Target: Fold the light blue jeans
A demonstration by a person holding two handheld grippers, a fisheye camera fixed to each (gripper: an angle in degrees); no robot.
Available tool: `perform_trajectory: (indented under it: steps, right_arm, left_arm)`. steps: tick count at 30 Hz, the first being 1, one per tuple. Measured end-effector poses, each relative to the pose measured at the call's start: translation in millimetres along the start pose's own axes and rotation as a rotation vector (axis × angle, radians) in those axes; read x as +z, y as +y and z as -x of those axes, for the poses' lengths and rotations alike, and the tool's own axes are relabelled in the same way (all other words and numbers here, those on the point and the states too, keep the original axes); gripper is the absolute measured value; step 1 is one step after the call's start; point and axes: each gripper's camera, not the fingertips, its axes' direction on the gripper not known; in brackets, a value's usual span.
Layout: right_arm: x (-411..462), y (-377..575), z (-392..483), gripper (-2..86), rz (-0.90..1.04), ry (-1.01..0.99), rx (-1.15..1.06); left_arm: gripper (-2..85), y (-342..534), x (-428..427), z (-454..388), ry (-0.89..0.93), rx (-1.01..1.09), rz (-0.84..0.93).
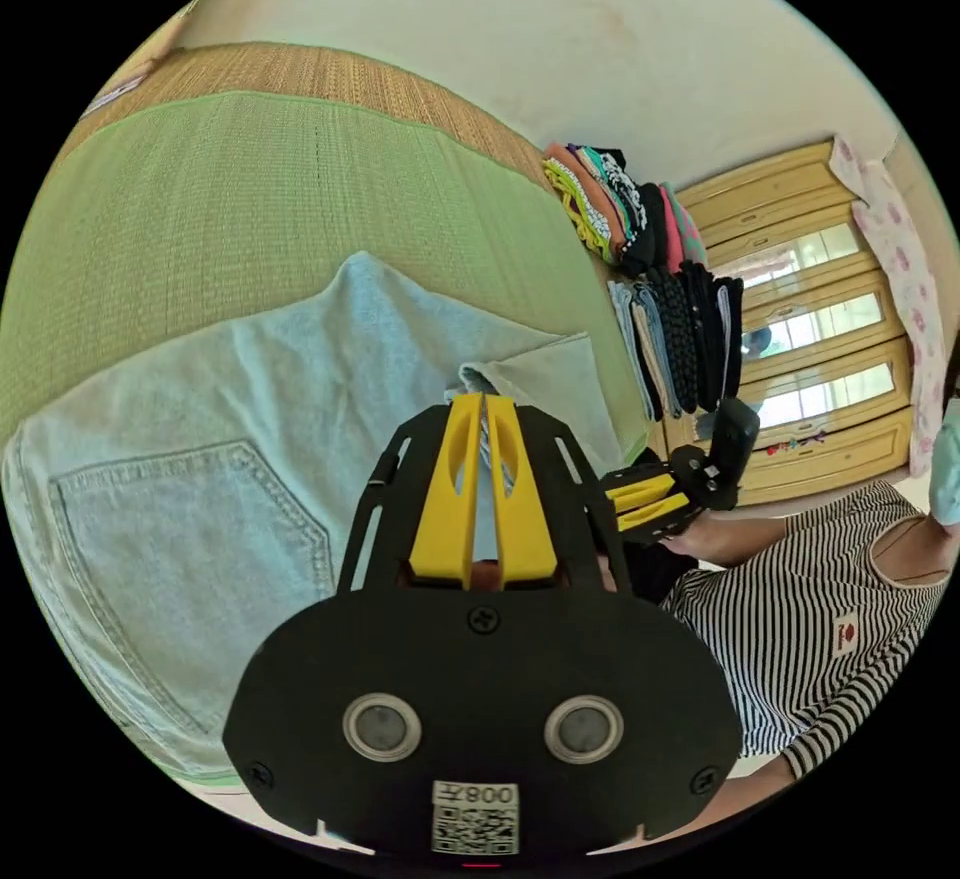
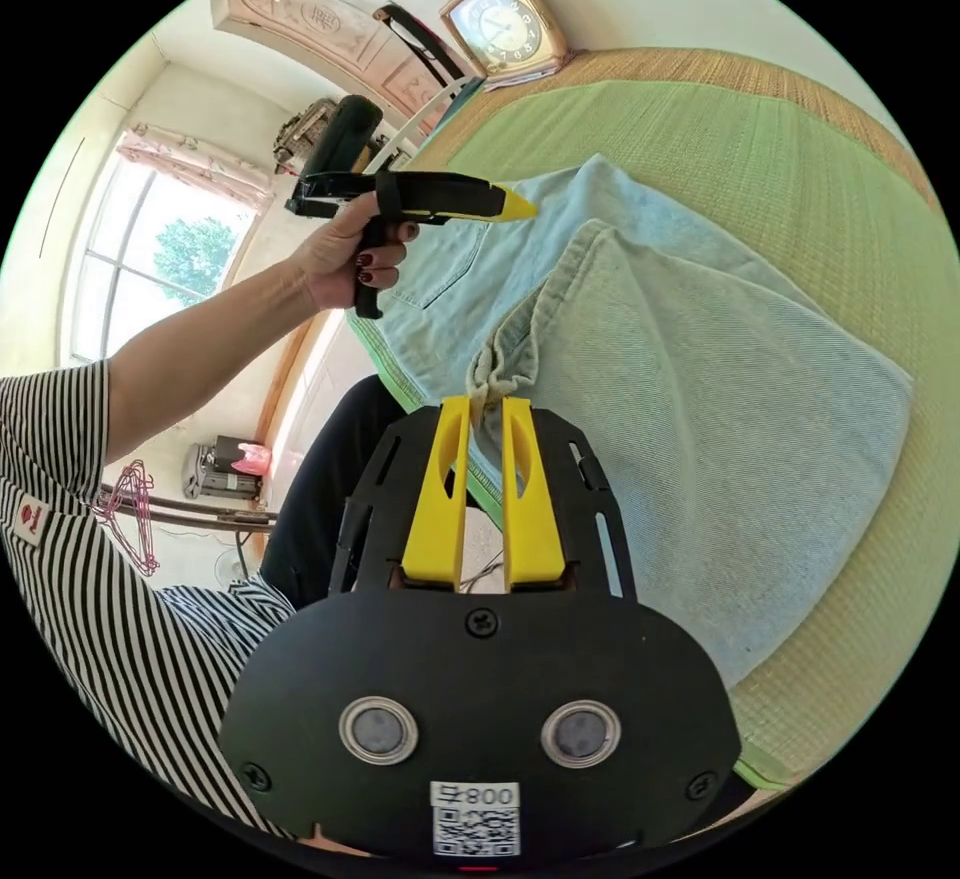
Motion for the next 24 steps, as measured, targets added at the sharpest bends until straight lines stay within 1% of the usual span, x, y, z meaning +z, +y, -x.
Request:
perform_trajectory:
  steps: [2,5,6,9,11,13,17,19,20,24]
  right_arm:
    - [14,-11,5,6.6,0.051,0.005,-0.019]
    - [24,-23,12,5.3,0.082,-0.003,-0.052]
    - [24,-28,14,4.4,0.082,-0.04,-0.063]
    - [24,-37,21,2.9,0.088,-0.071,-0.08]
    - [20,-40,24,2.5,0.079,-0.056,-0.084]
    - [14,-43,25,2.3,0.079,-0.053,-0.08]
    - [-15,-56,15,1.8,0.003,0.037,-0.046]
    - [-26,-66,7,1.7,-0.033,0.08,-0.027]
    - [-28,-73,2,1.5,-0.042,0.098,-0.009]
    - [-16,-99,-4,0.9,0.007,0.197,-0.003]
  left_arm:
    - [3.8,26,-8,-4,0.064,0.003,0.01]
    - [5.7,53,-12,-20,0.056,0.022,0.033]
    - [6.1,58,-12,-22,0.053,0.018,0.042]
    - [6.6,77,-14,-30,-0.046,0.004,0.081]
    - [5.6,90,-17,-32,-0.165,-0.014,0.124]
    - [3.6,98,-22,-34,-0.24,-0.01,0.126]
    - [1.7,115,-43,-38,-0.254,-0.016,0.093]
    - [1.8,122,-46,-40,-0.277,-0.009,0.125]
    - [2.1,127,-51,-41,-0.277,-0.009,0.109]
    - [6.1,140,-62,-46,-0.302,-0.035,0.062]
